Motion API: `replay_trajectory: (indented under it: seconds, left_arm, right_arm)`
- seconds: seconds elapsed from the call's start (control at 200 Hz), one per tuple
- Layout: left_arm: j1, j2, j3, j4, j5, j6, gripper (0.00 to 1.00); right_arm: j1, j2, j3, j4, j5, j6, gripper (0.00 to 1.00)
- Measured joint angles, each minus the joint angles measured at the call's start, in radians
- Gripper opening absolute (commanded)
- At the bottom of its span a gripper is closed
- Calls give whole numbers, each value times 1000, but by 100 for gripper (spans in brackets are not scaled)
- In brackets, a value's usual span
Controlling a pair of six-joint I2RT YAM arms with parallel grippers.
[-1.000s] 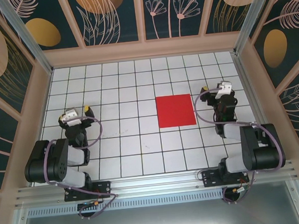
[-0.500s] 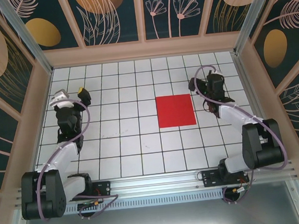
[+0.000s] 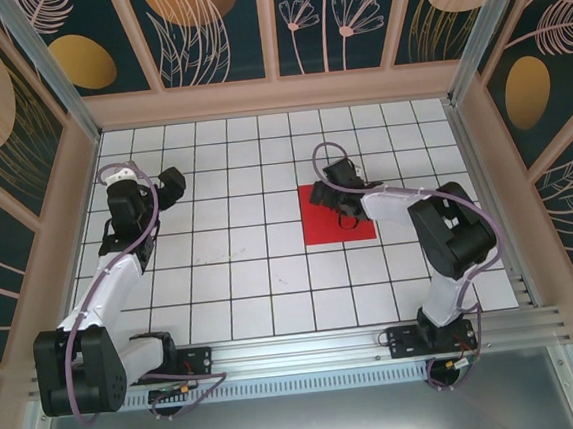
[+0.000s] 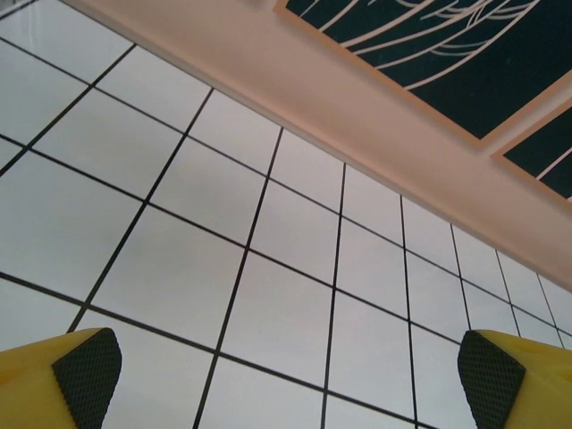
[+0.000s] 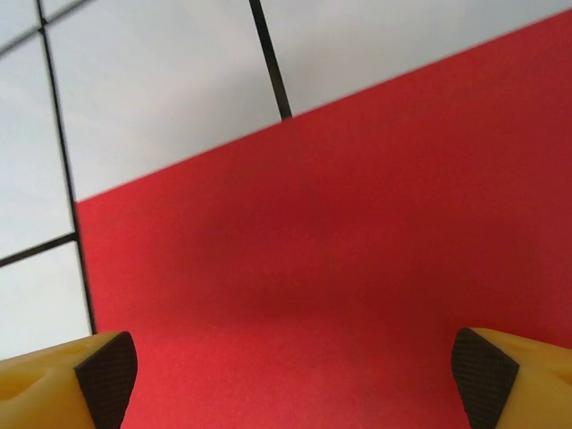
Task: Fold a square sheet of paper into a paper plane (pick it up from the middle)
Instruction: Move the paper to the center of the table.
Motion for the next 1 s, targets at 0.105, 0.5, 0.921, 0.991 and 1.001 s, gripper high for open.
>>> replay_trajectory:
  seconds: [0.105, 0.5, 0.921, 0.991, 1.001]
  left_arm:
    - [0, 0, 0, -27, 0, 0, 98]
    - [0, 8, 0, -37, 0, 0, 98]
    - [0, 11, 0, -55, 1, 0, 98]
    - [0, 12, 0, -56, 0, 0, 98]
    - [0, 12, 0, -57, 0, 0, 98]
  right_arm:
    - [18, 17, 24, -16, 24, 11, 93]
    - [259, 60, 91, -79, 38, 12, 93]
    - [290, 78, 287, -422, 46, -129, 99]
    - [290, 100, 317, -447, 46, -158, 99]
    - [290, 105, 321, -450, 45, -162, 99]
